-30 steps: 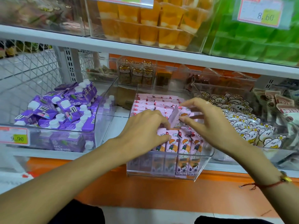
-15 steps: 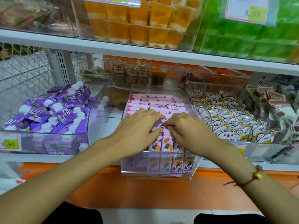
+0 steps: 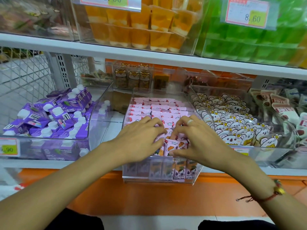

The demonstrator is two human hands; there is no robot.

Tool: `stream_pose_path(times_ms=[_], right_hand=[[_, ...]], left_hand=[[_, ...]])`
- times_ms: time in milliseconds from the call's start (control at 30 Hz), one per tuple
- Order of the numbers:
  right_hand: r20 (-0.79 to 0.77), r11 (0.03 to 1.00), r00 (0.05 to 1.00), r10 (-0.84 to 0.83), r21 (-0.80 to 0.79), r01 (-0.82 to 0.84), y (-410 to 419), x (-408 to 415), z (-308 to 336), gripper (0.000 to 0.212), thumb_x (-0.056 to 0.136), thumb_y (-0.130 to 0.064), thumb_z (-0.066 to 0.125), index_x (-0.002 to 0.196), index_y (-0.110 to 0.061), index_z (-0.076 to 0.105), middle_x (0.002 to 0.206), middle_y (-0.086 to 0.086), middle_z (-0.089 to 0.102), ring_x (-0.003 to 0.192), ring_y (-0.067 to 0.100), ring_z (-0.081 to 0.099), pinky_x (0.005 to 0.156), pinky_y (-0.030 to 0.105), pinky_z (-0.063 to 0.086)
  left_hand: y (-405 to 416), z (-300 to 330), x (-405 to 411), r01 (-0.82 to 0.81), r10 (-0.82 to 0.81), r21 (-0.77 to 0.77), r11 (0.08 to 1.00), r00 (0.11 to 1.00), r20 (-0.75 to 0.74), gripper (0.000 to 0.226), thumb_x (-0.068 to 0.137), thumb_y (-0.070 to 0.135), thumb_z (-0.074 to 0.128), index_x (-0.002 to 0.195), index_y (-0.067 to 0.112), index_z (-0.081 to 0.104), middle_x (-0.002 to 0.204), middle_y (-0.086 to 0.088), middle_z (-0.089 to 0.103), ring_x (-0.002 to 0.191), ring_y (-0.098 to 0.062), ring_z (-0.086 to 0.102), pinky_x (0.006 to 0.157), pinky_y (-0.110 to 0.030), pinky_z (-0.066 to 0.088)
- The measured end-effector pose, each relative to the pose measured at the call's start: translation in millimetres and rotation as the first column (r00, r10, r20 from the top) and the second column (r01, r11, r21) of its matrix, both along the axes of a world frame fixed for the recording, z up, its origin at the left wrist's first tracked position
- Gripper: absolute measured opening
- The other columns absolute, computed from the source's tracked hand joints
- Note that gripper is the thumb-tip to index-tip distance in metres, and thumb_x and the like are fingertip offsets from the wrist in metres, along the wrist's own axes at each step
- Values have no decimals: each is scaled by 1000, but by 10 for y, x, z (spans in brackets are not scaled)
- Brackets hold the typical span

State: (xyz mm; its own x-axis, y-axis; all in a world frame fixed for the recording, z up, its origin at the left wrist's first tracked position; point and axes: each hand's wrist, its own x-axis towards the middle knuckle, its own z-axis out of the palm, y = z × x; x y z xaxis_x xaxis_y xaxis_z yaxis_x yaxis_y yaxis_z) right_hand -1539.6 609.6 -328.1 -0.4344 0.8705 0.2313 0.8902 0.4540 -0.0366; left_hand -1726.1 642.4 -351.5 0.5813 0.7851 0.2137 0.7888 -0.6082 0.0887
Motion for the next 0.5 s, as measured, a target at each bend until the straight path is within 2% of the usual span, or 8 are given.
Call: stream_pose_path(times_ms=[100,167,233,300,367,433,500], right_hand=[[-48,999,998,41,-18,-41,-16,24,-6,38,73,-52,73,102,-31,58,91,-13,49,94,10,43,77,29,32],[-91,998,994,54,-39,-58,-27,44,-18,37,74,-51,72,98,-34,50,95,-10,55,95,12,49,79,31,35],[-304,994,951,47,-82,-75,-45,68,3,36,75,-43,74,96,-33,47,97,-9,61,92,13,56,79,33,43],[-571,995,820,30,-62,-80,-49,88,37,35,78,-33,74,104,-31,49,99,-6,62,88,10,59,77,30,49],[-764,998,643,55,32,-48,-43,83,60,35,84,-23,70,113,-26,50,101,-4,60,85,4,60,73,18,50],[-879,994,470,86,107,17,-37,56,83,32,88,-16,67,116,-20,51,102,3,60,82,1,59,69,11,47],[-942,993,326,80,103,53,-29,34,97,31,89,-14,65,116,-16,52,101,8,61,82,7,62,70,11,48]], left_hand=[[4,2,-8,-18,18,-9,1000,998,64,39,96,43,42,134,36,46,133,18,45,121,-8,38,76,-28,36],[-13,13,-17,-27,32,-38,999,990,140,40,94,42,50,134,38,46,133,19,47,123,-8,40,81,-30,40],[-39,34,-14,-29,42,-54,998,968,248,43,91,35,57,133,37,46,136,20,46,126,-7,39,92,-35,43],[-80,69,12,-5,35,-75,997,911,412,42,92,27,57,132,36,48,136,20,46,125,-3,40,97,-32,40],[-135,117,54,51,50,-152,987,804,592,37,95,25,52,129,38,49,128,26,48,113,5,45,93,-24,37],[-174,154,87,95,96,-229,969,707,701,33,96,31,50,128,38,51,119,31,48,109,10,47,94,-23,39],[-190,171,99,118,117,-255,960,658,744,34,93,39,52,126,37,51,120,30,50,113,8,47,95,-25,43]])
